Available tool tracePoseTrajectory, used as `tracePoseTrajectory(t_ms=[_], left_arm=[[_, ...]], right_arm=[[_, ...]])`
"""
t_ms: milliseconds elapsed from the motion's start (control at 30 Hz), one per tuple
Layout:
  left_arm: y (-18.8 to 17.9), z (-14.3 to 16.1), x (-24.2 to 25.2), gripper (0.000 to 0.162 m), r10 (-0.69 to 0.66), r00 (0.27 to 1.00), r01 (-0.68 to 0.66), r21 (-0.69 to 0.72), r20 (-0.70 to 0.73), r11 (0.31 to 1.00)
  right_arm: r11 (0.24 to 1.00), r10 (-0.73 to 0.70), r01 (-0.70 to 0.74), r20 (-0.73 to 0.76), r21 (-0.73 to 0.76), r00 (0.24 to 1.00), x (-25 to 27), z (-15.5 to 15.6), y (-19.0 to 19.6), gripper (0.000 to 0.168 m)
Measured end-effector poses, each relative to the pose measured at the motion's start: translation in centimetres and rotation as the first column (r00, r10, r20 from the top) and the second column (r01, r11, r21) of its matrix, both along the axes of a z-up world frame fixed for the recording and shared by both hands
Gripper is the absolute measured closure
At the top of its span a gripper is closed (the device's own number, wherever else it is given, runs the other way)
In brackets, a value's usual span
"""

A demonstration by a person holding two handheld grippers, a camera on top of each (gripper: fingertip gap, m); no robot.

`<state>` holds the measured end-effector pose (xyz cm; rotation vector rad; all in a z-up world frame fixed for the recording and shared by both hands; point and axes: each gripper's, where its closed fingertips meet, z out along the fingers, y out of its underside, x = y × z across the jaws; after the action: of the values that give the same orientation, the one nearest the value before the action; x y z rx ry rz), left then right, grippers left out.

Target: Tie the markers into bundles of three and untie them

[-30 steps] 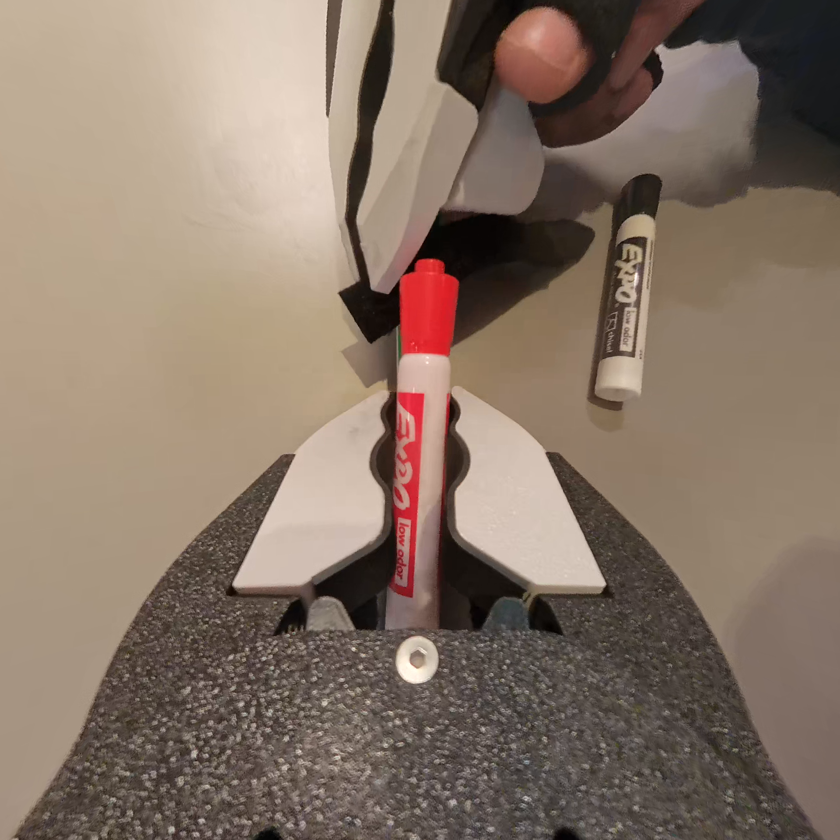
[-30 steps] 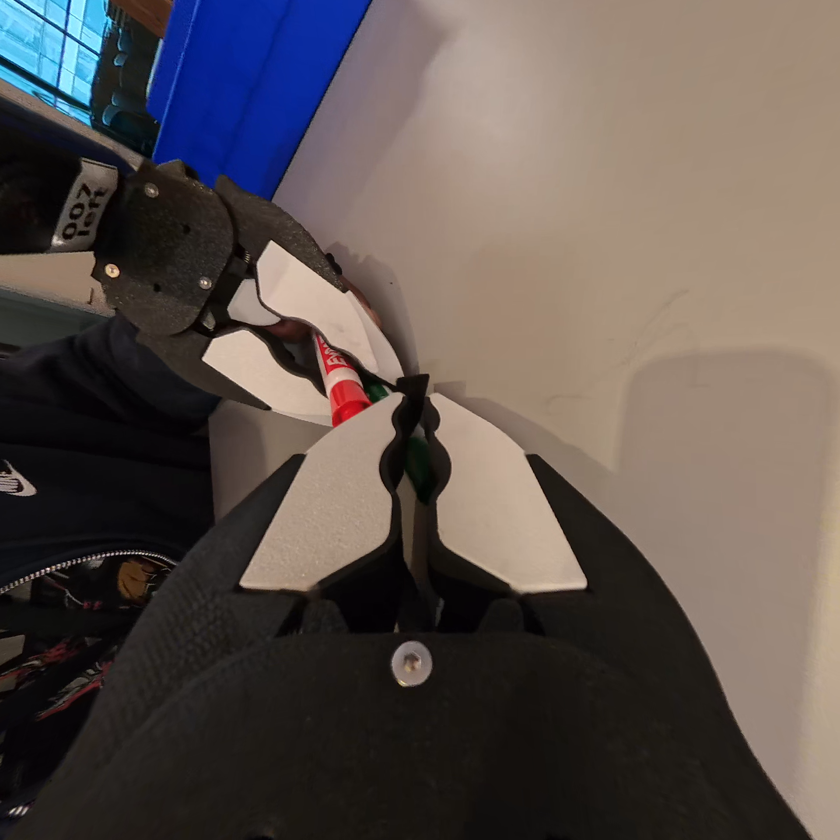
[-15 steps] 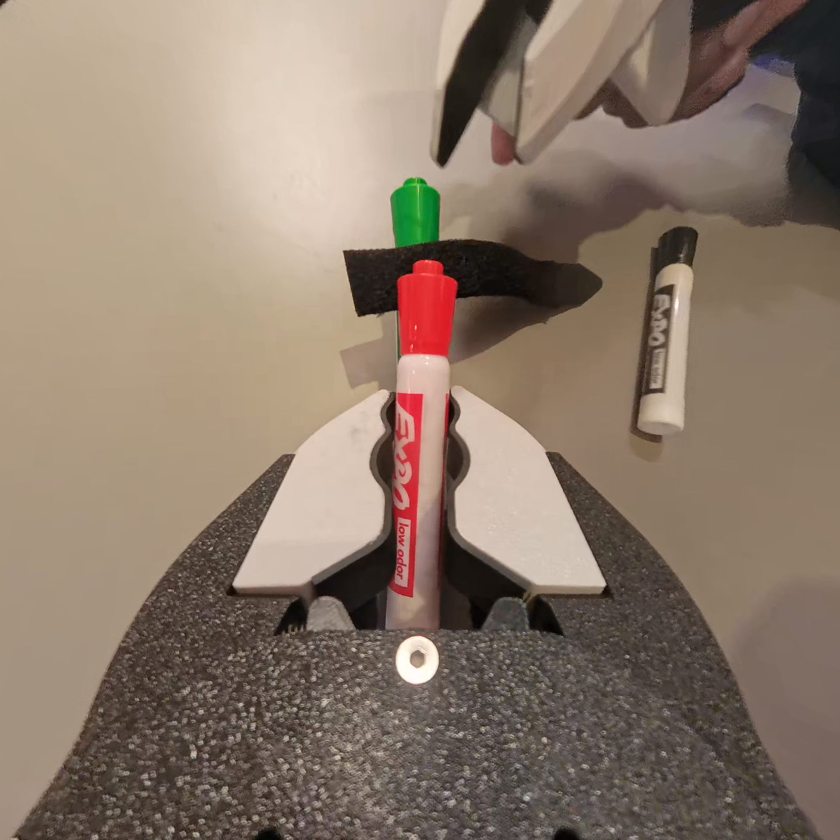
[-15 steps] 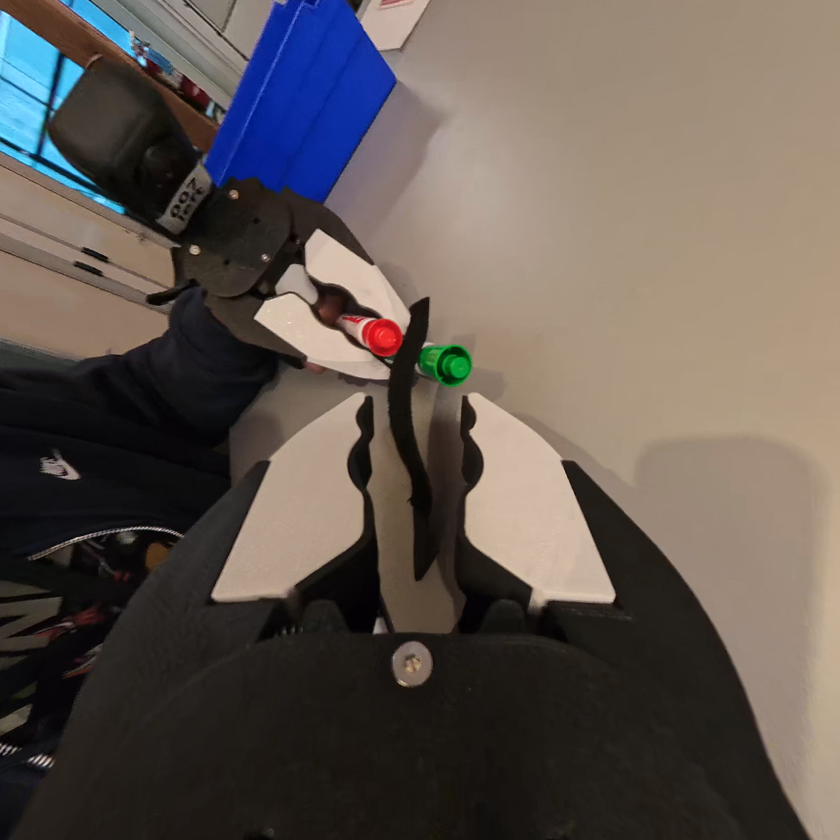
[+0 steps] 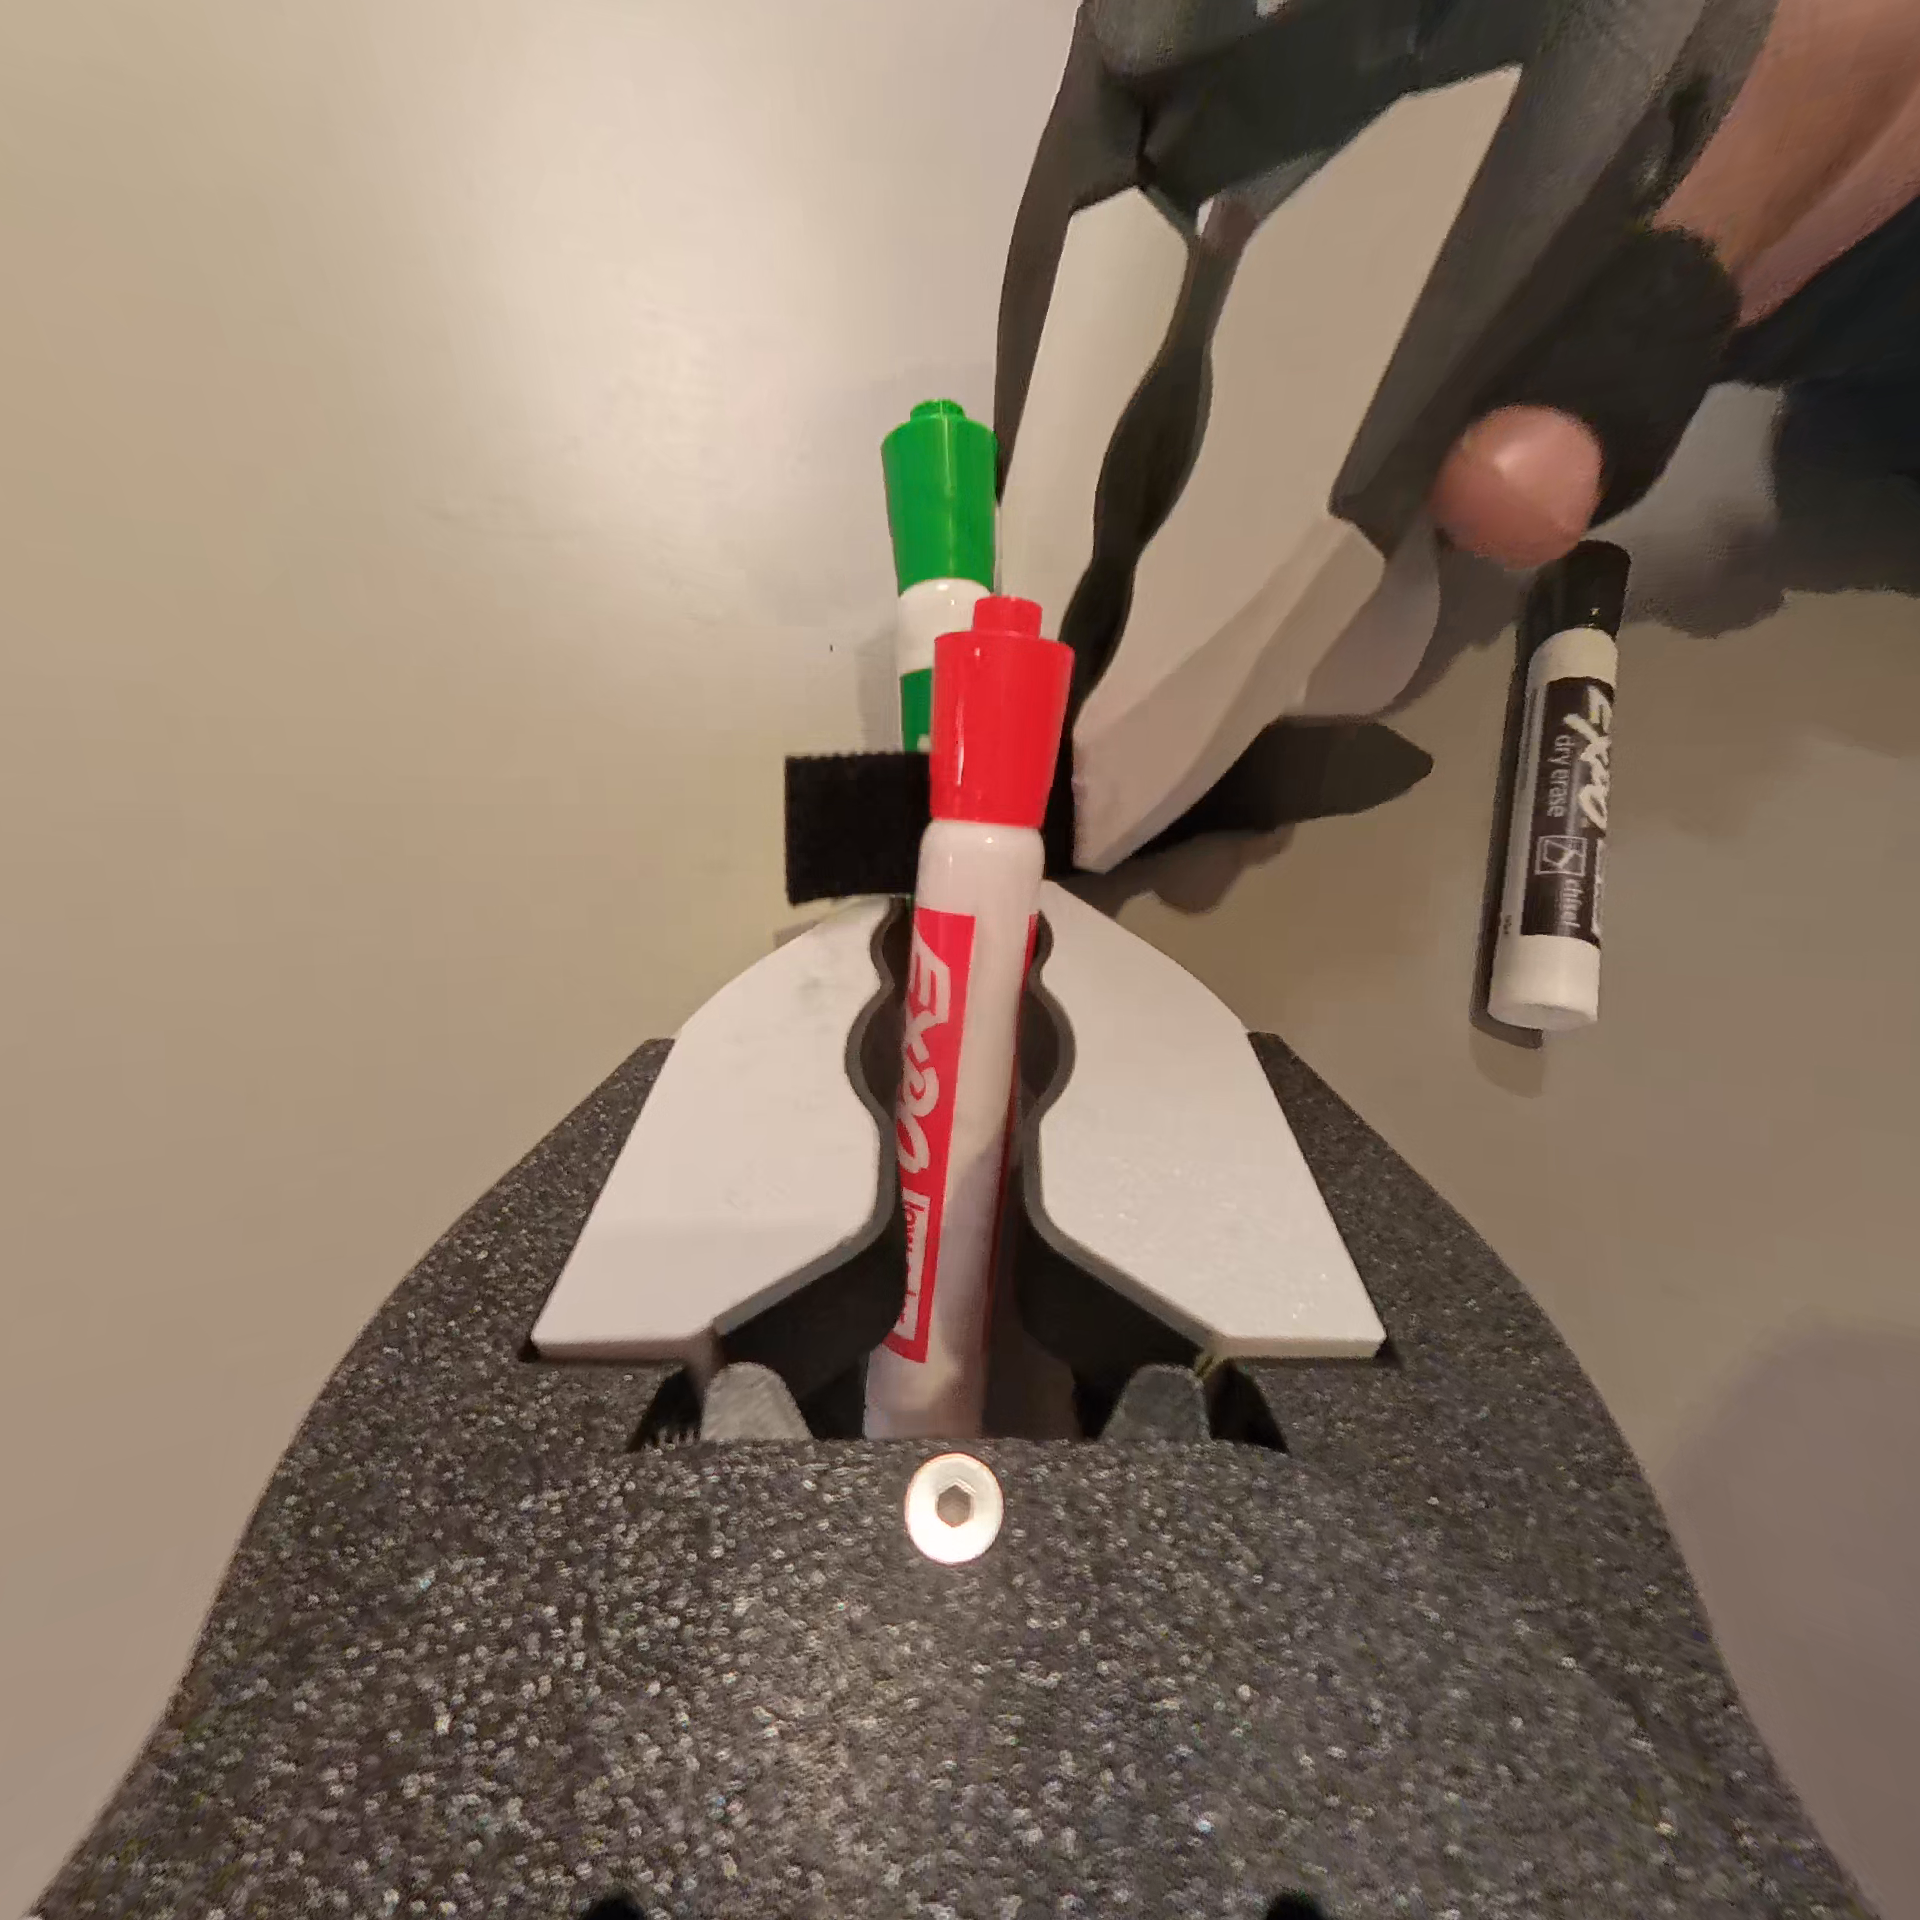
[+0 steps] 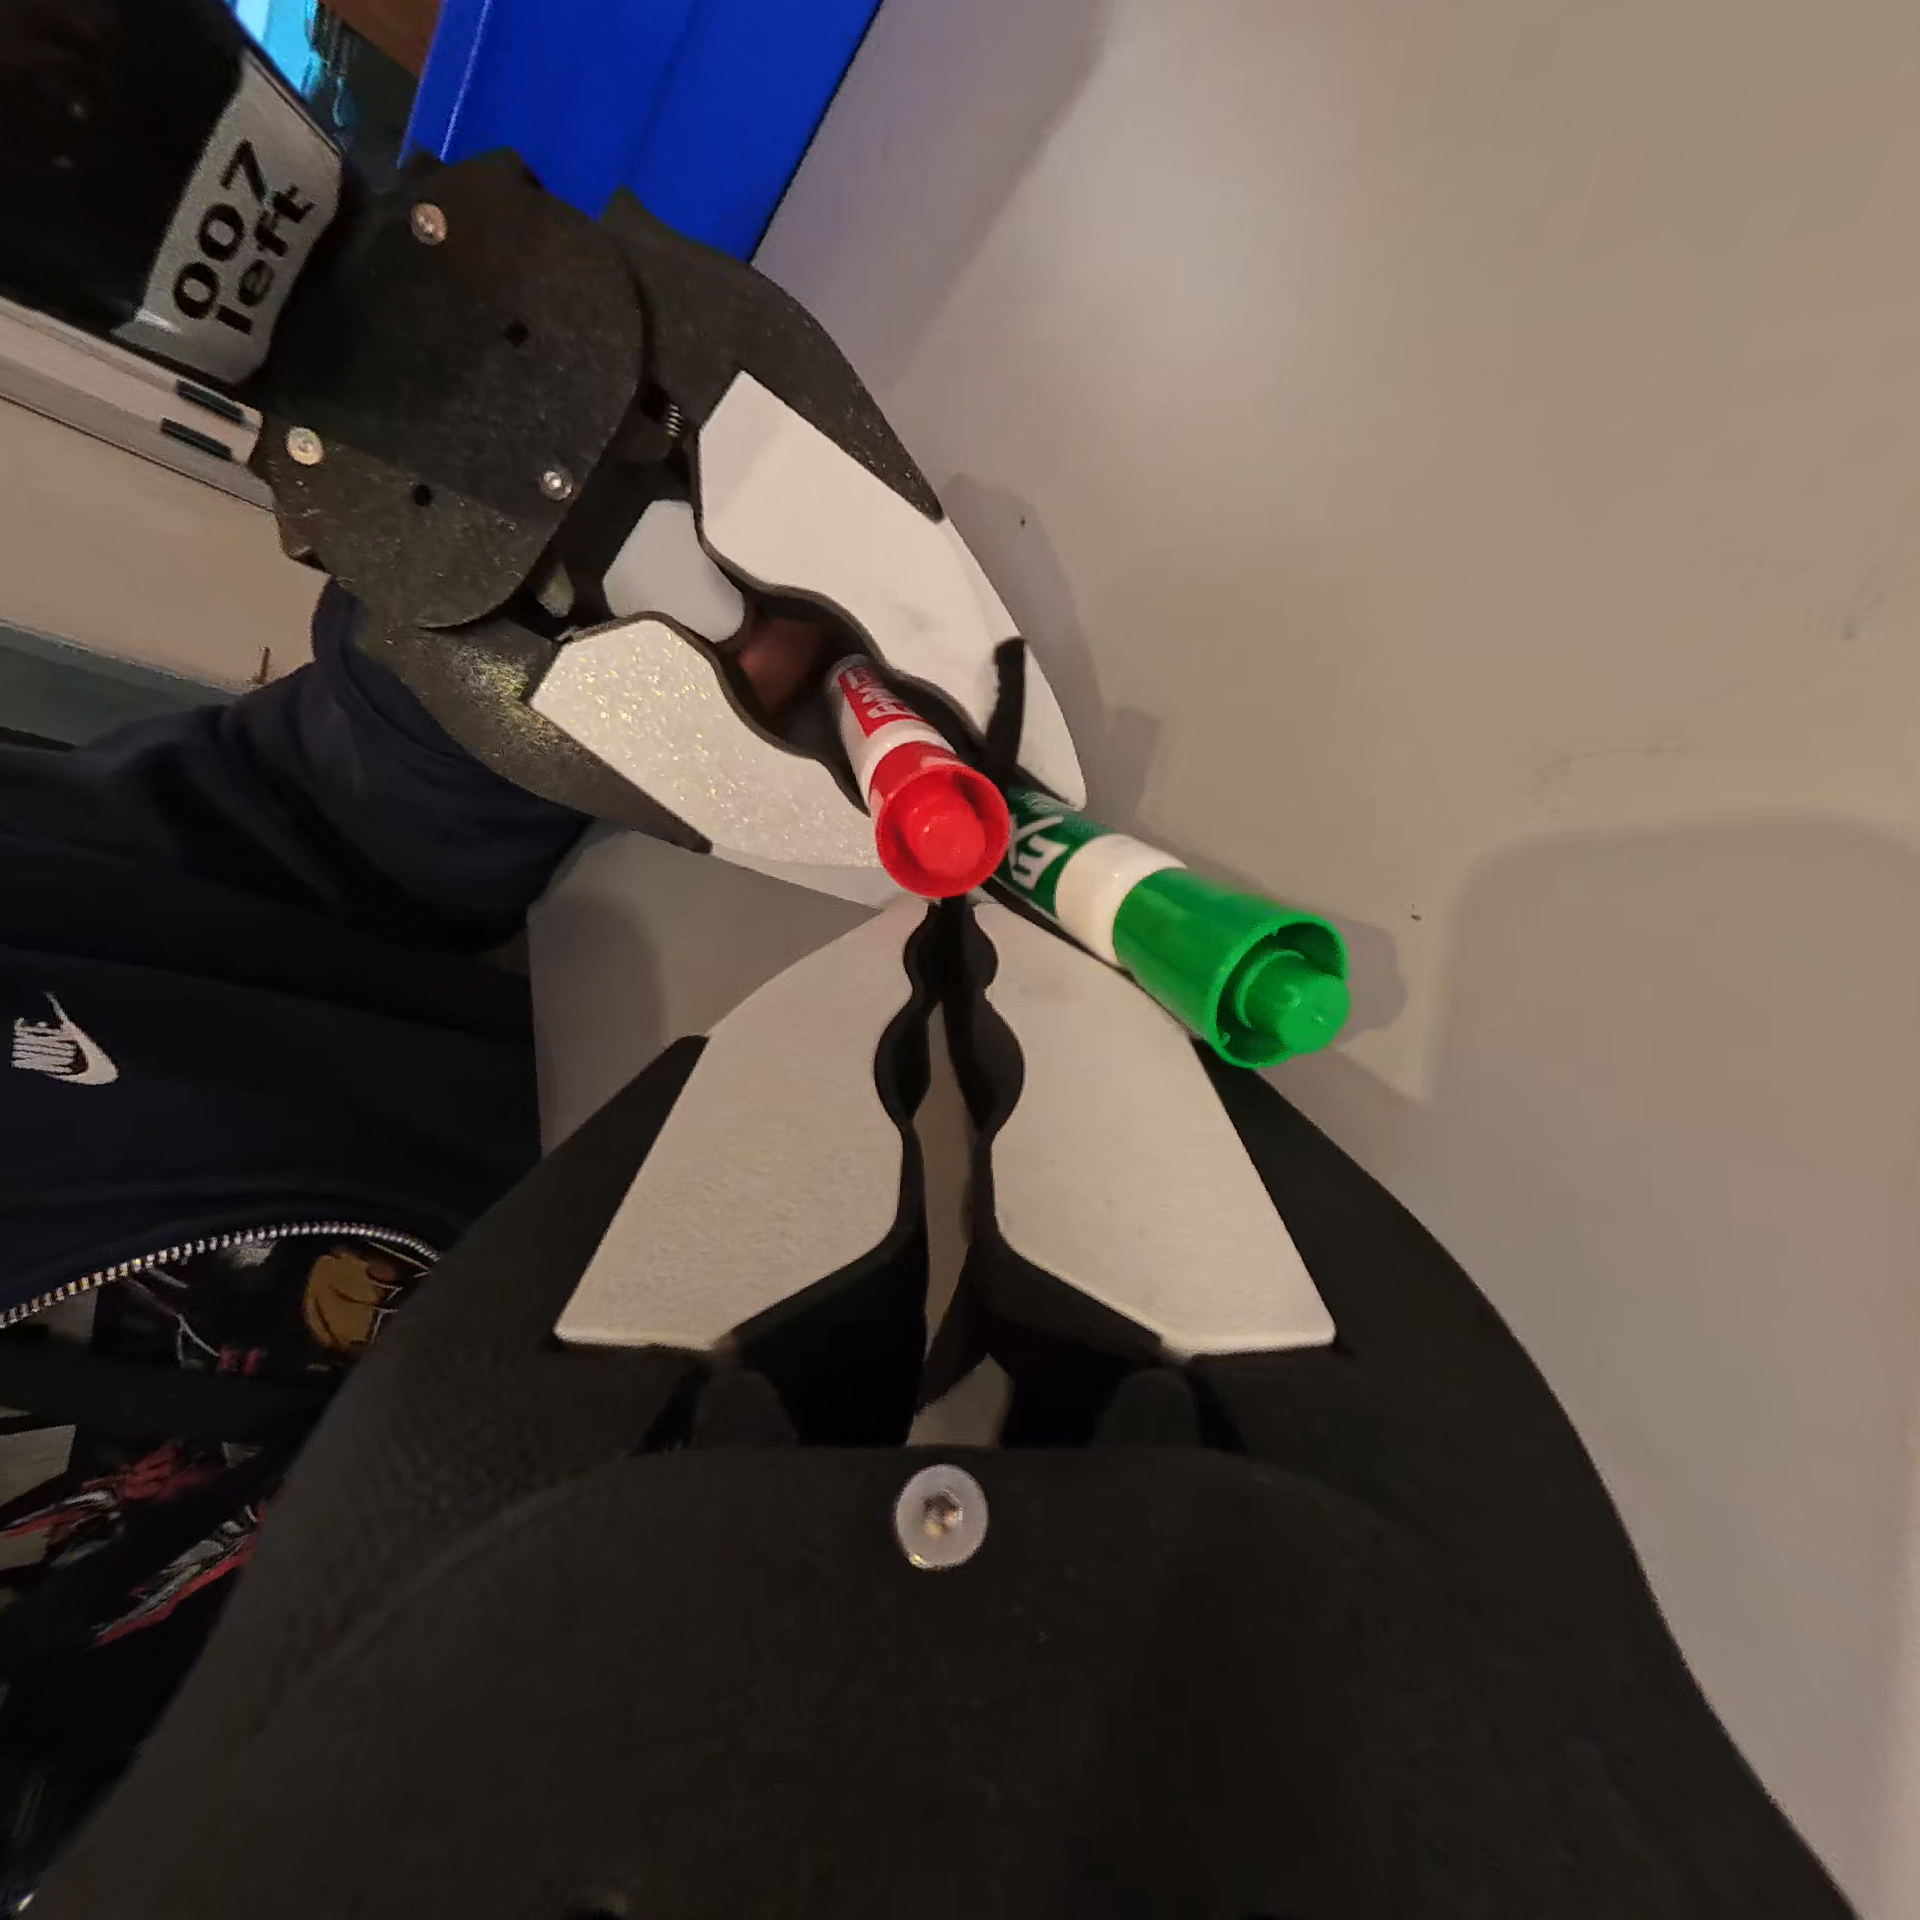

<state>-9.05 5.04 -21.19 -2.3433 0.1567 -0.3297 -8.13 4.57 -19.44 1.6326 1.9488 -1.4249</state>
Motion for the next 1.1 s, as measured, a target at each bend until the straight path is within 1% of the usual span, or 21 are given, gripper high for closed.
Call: tracePoseTrajectory(t_ms=[67, 167, 267, 333, 400, 467, 500, 533, 567, 600, 633, 667, 733, 767, 800, 833, 900, 933, 1000, 1100], left_arm=[[-0.1, -0.1, -0.2, 0.143, 0.006, 1.000, -0.006, -0.006, -0.006, 1.000], [-0.1, -0.1, -0.2, 0.143, 0.009, 1.000, -0.008, -0.005, 0.024, 1.000], [0.0, 0.1, -0.2, 0.143, 0.014, 0.999, -0.015, 0.008, 0.053, 1.000], [0.1, 0.2, -0.3, 0.143, 0.019, 0.997, -0.020, 0.016, 0.071, 1.000], [0.1, 0.4, -0.4, 0.143, 0.024, 0.996, -0.026, 0.023, 0.091, 0.999], [0.1, 0.5, -0.6, 0.143, 0.031, 0.994, -0.034, 0.028, 0.102, 0.999], [0.1, 0.5, -0.7, 0.143, 0.036, 0.993, -0.039, 0.031, 0.108, 0.999], [0.1, 0.5, -0.8, 0.143, 0.040, 0.993, -0.044, 0.033, 0.113, 0.999], [0.1, 0.6, -1.0, 0.143, 0.046, 0.992, -0.051, 0.035, 0.118, 0.998], [0.1, 0.5, -1.2, 0.143, 0.053, 0.991, -0.057, 0.034, 0.122, 0.998], [0.1, 0.5, -1.4, 0.143, 0.059, 0.991, -0.063, 0.034, 0.123, 0.997], [0.1, 0.5, -1.6, 0.143, 0.066, 0.990, -0.070, 0.034, 0.127, 0.997], [0.1, 0.5, -1.9, 0.143, 0.075, 0.989, -0.081, 0.038, 0.131, 0.996], [0.0, 0.5, -2.1, 0.143, 0.081, 0.989, -0.086, 0.036, 0.127, 0.996], [0.0, 0.5, -2.3, 0.143, 0.085, 0.988, -0.090, 0.035, 0.126, 0.995], [0.0, 0.5, -2.3, 0.143, 0.086, 0.988, -0.091, 0.036, 0.128, 0.995], [0.0, 0.5, -2.3, 0.143, 0.082, 0.988, -0.088, 0.037, 0.129, 0.995], [0.0, 0.4, -2.2, 0.143, 0.080, 0.989, -0.085, 0.034, 0.126, 0.996], [0.0, 0.4, -2.2, 0.143, 0.076, 0.990, -0.080, 0.032, 0.116, 0.996], [0.0, 0.3, -2.1, 0.143, 0.074, 0.990, -0.079, 0.033, 0.116, 0.996]], right_arm=[[1.000, -0.003, 0.003, 0.007, -0.018, 1.000, -0.2, -0.1, -0.3, 0.167], [0.999, 0.008, -0.006, 0.022, -0.053, 1.000, -0.1, -0.1, -0.2, 0.166], [0.999, 0.016, -0.015, 0.023, -0.048, 1.000, 0.0, -0.2, 0.3, 0.152], [1.000, 0.002, -0.002, -0.004, -0.005, 1.000, 0.0, 0.1, 1.4, 0.141], [0.998, 0.008, -0.004, -0.053, 0.069, 0.999, 0.4, 0.5, 3.1, 0.137], [0.983, 0.087, -0.063, -0.139, 0.170, 0.986, 1.8, 1.5, 4.3, 0.135], [0.961, 0.161, -0.112, -0.185, 0.251, 0.969, 2.9, 1.8, 4.7, 0.132], [0.922, 0.261, -0.176, -0.218, 0.346, 0.940, 4.4, 1.9, 4.9, 0.128], [0.863, 0.376, -0.245, -0.240, 0.442, 0.895, 6.0, 1.8, 4.7, 0.126], [0.794, 0.479, -0.300, -0.240, 0.528, 0.844, 7.7, 1.4, 4.4, 0.124], [0.731, 0.551, -0.341, -0.216, 0.591, 0.806, 9.1, 0.9, 4.0, 0.123], [0.686, 0.591, -0.369, -0.186, 0.628, 0.785, 10.1, 0.2, 3.5, 0.123], [0.625, 0.620, -0.378, -0.141, 0.683, 0.772, 11.1, -1.7, 2.9, 0.127], [0.592, 0.626, -0.372, -0.118, 0.714, 0.771, 11.4, -2.8, 2.9, 0.133], [0.604, 0.624, -0.354, -0.147, 0.715, 0.768, 11.5, -2.9, 2.5, 0.151], [0.612, 0.637, -0.348, -0.181, 0.710, 0.750, 11.8, -2.6, 2.1, 0.151], [0.539, 0.694, -0.341, -0.177, 0.770, 0.698, 12.5, -2.8, 2.8, 0.151], [0.517, 0.702, -0.330, -0.170, 0.790, 0.692, 12.6, -2.8, 3.5, 0.151], [0.513, 0.680, -0.323, -0.146, 0.796, 0.719, 12.6, -2.8, 5.1, 0.151], [0.484, 0.702, -0.298, -0.162, 0.823, 0.693, 12.7, -2.7, 6.6, 0.151]])
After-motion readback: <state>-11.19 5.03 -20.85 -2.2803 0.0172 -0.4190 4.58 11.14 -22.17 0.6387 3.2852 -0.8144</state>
